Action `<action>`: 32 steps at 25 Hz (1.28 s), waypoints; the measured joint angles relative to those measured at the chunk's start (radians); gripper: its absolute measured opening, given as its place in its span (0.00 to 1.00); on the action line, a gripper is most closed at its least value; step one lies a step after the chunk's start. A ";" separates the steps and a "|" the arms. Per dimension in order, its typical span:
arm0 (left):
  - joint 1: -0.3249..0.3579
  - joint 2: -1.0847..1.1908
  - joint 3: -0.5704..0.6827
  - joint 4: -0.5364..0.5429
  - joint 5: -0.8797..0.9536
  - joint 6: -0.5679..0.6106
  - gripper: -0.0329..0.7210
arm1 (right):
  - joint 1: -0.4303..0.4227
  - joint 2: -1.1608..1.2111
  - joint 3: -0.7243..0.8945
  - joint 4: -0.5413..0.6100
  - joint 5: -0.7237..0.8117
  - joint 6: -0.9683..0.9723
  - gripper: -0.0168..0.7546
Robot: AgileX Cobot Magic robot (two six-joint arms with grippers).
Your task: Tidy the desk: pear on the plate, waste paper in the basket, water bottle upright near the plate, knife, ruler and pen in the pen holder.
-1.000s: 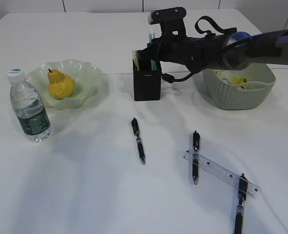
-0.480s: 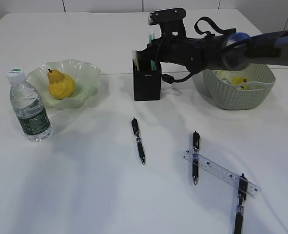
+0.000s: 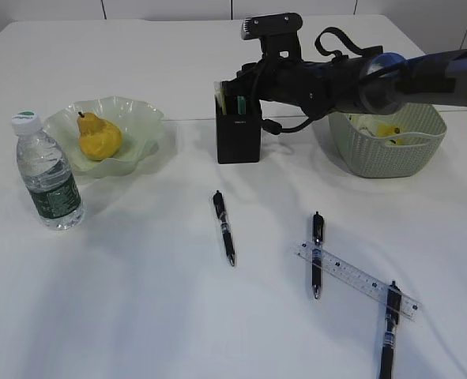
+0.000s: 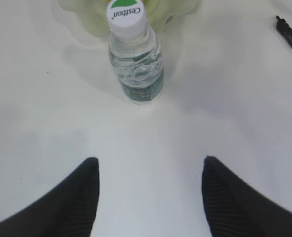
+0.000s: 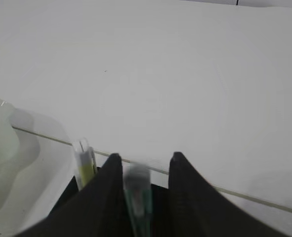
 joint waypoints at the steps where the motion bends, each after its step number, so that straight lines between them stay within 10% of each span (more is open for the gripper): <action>1: 0.000 0.000 0.000 0.000 0.000 0.000 0.65 | 0.000 0.000 0.000 0.000 0.000 0.005 0.38; 32: 0.000 0.000 0.000 -0.051 -0.001 0.000 0.61 | 0.000 -0.318 -0.090 -0.090 0.729 -0.029 0.39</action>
